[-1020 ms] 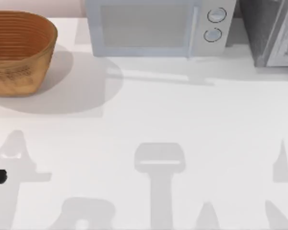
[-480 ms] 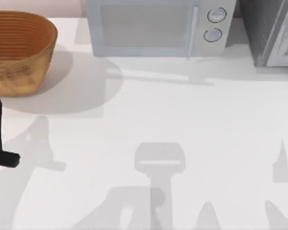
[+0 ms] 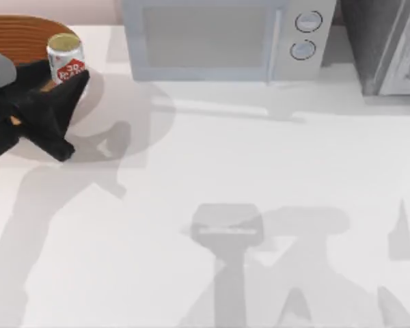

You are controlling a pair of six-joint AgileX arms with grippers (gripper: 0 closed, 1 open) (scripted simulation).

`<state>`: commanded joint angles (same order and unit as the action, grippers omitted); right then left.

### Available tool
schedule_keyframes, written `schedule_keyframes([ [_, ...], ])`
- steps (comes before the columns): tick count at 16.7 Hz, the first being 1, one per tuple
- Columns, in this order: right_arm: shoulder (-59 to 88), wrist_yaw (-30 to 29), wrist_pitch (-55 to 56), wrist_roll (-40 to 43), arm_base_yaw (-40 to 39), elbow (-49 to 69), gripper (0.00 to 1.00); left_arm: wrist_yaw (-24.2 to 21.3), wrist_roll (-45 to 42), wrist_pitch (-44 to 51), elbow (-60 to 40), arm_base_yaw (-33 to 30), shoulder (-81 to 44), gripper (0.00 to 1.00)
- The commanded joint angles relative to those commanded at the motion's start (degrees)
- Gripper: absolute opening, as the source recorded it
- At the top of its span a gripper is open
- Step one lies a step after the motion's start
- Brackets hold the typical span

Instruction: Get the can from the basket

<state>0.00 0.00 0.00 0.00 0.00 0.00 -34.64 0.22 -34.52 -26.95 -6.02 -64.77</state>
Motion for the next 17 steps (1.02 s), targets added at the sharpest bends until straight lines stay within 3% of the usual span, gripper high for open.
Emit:
schedule_keyframes([
  [10, 0.0, 0.0, 0.0, 0.0, 0.0, 0.0, 1.00, -30.7, -1.3, -29.4, -24.3, -5.0, -54.7, 0.00],
  [14, 0.0, 0.0, 0.0, 0.0, 0.0, 0.0, 1.00, -39.6, -2.2, -37.9, -31.7, -6.1, -70.0, 0.00],
  [17, 0.0, 0.0, 0.0, 0.0, 0.0, 0.0, 1.00, -43.8, -2.8, -41.9, -35.4, -6.7, -77.0, 0.00],
])
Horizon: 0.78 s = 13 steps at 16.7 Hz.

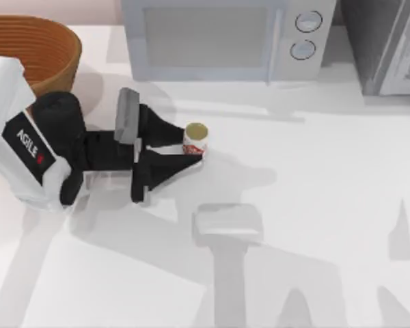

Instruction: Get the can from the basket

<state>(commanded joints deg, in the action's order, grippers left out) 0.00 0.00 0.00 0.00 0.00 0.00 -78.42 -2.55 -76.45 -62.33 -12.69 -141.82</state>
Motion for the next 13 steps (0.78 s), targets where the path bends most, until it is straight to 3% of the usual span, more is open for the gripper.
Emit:
schedule_keyframes([
  [8, 0.0, 0.0, 0.0, 0.0, 0.0, 0.0, 1.00, -1.5, -0.2, -1.4, -1.3, -0.2, -2.4, 0.00],
  [13, 0.0, 0.0, 0.0, 0.0, 0.0, 0.0, 1.00, -1.5, -0.2, -1.4, -1.3, -0.2, -2.4, 0.38],
])
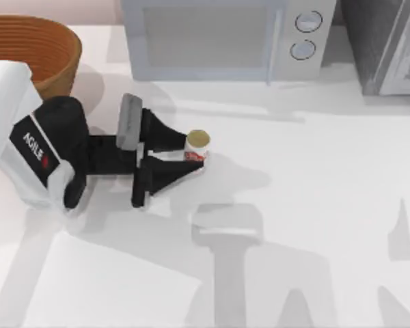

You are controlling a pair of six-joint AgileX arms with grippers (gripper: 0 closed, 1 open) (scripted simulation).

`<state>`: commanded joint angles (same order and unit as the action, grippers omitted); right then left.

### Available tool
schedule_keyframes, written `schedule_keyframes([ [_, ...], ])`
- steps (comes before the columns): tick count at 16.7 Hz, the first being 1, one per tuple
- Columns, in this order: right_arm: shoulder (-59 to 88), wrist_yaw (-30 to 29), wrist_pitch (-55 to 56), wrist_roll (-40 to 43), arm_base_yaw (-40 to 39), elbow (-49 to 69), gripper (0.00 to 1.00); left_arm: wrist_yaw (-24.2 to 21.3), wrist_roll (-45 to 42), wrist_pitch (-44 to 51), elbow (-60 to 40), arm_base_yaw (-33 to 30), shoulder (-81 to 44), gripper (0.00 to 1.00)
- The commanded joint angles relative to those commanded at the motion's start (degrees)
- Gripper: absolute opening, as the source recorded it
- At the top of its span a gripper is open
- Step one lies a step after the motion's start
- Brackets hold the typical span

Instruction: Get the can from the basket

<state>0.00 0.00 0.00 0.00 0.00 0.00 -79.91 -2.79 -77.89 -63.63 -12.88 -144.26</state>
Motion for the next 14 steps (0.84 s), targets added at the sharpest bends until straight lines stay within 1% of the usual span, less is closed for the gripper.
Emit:
schedule_keyframes([
  [8, 0.0, 0.0, 0.0, 0.0, 0.0, 0.0, 1.00, 0.0, 0.0, 0.0, 0.0, 0.0, 0.0, 0.98],
  [9, 0.0, 0.0, 0.0, 0.0, 0.0, 0.0, 1.00, 0.0, 0.0, 0.0, 0.0, 0.0, 0.0, 1.00],
  [14, 0.0, 0.0, 0.0, 0.0, 0.0, 0.0, 1.00, 0.0, 0.0, 0.0, 0.0, 0.0, 0.0, 1.00],
])
